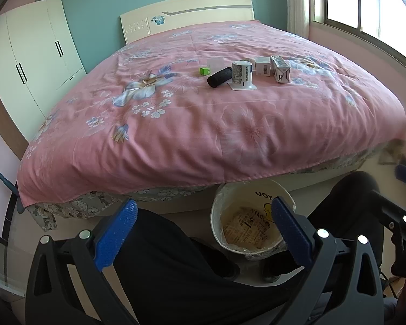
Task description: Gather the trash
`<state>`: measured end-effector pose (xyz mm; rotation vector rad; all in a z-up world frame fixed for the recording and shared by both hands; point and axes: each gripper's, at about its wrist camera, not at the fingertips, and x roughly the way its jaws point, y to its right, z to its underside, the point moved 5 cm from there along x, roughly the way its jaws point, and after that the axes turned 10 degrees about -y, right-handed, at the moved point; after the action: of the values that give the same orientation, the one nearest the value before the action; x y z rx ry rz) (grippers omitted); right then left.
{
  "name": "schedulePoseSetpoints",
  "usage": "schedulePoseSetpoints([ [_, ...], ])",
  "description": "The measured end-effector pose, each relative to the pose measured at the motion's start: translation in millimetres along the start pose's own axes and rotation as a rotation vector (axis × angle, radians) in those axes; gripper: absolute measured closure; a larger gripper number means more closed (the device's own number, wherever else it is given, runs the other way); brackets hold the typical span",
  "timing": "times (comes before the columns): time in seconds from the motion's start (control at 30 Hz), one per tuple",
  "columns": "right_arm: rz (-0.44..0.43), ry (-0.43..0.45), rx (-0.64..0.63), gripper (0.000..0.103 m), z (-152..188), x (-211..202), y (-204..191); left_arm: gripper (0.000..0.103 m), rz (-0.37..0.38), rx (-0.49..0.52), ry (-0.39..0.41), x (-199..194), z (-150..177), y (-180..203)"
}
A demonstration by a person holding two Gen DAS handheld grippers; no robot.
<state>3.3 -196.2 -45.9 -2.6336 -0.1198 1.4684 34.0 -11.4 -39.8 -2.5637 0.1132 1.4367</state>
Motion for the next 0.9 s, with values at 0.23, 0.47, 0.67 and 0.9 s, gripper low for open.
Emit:
schedulePoseSetpoints([
  [0.23,0.000,0.002,0.008,0.005,-0.6,-1.4,1.8,0.002,0.001,0.003,0.000,0.3,0.1,1.2],
  [0.47,0.007,-0.002,0.002,0.005,-0.4,-0.3,1.7,0.002,0.010,0.003,0.003,0.7,2.2,2.2],
  [0.67,0.012,-0.004,0.002,0.005,-0.4,0.4,1.3,0.002,0.021,-0.009,-0.006,1.8,3.1,-0.3],
  [0.9,0.019,-0.011,-0.002,0.005,-0.7,1.6,1.8,0.002,0.021,-0.005,-0.010,2.6,3.3,1.0],
])
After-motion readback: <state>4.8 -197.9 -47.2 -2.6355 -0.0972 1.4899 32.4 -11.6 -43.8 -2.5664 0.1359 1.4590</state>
